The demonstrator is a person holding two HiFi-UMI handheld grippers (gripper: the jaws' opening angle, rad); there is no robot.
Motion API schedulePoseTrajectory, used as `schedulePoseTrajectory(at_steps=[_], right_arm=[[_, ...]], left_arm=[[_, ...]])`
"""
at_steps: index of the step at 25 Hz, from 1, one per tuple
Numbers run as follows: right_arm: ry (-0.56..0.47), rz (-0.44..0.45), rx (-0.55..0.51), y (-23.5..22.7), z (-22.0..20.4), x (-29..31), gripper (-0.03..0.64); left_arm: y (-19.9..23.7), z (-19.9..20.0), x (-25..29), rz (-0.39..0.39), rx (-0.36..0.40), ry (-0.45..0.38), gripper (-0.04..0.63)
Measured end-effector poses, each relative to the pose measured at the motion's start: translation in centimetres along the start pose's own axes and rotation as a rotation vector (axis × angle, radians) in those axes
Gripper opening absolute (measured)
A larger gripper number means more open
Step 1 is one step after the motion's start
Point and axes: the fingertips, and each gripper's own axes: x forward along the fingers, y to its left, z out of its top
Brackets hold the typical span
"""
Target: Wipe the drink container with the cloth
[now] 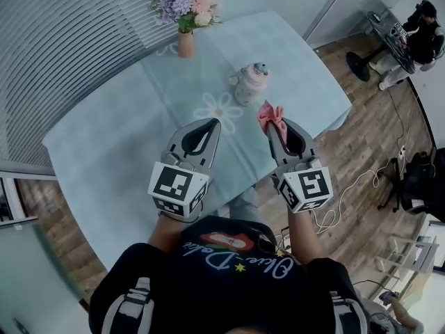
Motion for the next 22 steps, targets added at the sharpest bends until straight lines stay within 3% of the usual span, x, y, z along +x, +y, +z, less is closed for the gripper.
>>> schedulePoseTrajectory(at_steps=[9,22], right_arm=[[0.076,0.023,-0.146,-0.7,-0.8,4.1,0.063],[0.125,-0.096,-0.373,-1.4,-1.4,10.3,0.063]], left_arm=[[1.8,-0.1,0.2,0.088,-0.019,-0.002,0.005],[3.2,-1.1,0.4,0.085,-0.078,0.012,0.005]])
